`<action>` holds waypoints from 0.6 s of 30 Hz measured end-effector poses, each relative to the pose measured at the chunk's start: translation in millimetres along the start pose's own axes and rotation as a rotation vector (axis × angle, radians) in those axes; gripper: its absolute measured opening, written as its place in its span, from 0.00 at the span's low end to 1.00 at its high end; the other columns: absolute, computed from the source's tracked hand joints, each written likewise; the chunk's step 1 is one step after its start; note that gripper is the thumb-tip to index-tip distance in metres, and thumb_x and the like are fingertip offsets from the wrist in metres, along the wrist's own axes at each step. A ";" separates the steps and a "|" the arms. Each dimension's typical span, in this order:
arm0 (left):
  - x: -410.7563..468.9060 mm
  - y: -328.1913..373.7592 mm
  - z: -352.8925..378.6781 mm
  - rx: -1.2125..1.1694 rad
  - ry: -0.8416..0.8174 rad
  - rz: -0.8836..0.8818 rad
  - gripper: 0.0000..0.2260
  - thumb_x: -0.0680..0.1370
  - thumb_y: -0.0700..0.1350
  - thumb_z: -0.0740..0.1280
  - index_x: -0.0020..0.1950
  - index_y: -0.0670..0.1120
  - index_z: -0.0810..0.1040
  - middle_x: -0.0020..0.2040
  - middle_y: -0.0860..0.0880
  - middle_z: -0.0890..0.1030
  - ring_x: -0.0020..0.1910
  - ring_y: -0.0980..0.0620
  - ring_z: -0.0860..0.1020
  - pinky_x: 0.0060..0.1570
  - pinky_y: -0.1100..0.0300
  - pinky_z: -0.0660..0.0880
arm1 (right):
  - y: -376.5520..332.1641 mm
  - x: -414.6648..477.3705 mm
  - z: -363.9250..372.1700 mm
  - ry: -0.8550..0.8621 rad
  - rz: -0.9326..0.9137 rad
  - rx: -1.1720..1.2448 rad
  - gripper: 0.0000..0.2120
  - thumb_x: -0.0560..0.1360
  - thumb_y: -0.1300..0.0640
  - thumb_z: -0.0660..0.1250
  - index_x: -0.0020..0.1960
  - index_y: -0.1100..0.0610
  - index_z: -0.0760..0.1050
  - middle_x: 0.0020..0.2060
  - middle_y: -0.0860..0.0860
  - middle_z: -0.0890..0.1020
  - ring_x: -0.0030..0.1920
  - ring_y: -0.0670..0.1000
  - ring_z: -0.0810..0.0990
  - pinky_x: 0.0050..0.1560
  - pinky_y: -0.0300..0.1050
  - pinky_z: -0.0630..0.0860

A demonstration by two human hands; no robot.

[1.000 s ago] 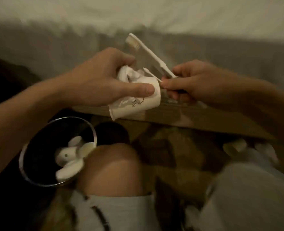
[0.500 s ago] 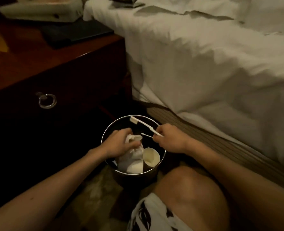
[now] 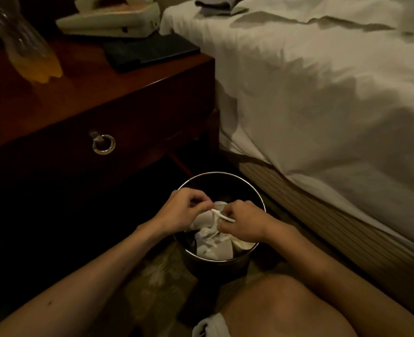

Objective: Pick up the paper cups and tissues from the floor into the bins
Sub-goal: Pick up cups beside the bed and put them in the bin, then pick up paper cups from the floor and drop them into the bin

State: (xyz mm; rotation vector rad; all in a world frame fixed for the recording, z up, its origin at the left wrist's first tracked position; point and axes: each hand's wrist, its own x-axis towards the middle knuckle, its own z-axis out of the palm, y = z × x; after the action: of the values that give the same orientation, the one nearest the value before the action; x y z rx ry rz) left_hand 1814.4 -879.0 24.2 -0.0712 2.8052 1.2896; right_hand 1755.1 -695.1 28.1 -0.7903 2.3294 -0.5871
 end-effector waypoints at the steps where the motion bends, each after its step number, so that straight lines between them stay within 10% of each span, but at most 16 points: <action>1: -1.2 -0.9 -4.0 0.003 0.047 0.003 0.04 0.78 0.46 0.70 0.47 0.54 0.84 0.42 0.60 0.83 0.46 0.67 0.80 0.45 0.70 0.74 | -0.5 2.6 -0.4 -0.001 -0.026 0.032 0.13 0.76 0.48 0.68 0.58 0.52 0.77 0.50 0.49 0.80 0.48 0.49 0.79 0.43 0.41 0.74; 8: -1.5 2.7 -34.6 0.147 0.292 0.120 0.04 0.74 0.47 0.74 0.46 0.55 0.81 0.39 0.61 0.80 0.45 0.70 0.78 0.40 0.79 0.71 | -5.1 18.6 -1.0 0.211 -0.189 0.190 0.13 0.76 0.48 0.69 0.59 0.48 0.78 0.46 0.44 0.82 0.46 0.43 0.80 0.50 0.45 0.79; 18: 12.6 -10.7 3.9 0.157 -0.171 -0.088 0.14 0.85 0.47 0.54 0.56 0.44 0.79 0.51 0.48 0.81 0.51 0.51 0.80 0.53 0.53 0.76 | 9.4 35.0 38.4 0.134 -0.075 0.340 0.08 0.79 0.55 0.64 0.51 0.51 0.82 0.41 0.45 0.83 0.43 0.39 0.80 0.47 0.43 0.78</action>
State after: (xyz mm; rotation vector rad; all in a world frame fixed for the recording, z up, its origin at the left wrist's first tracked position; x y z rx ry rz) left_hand 1802.7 -883.2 12.7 -0.0727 2.7130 1.0026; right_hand 1754.3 -719.3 -18.8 -0.6969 2.2377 -1.0648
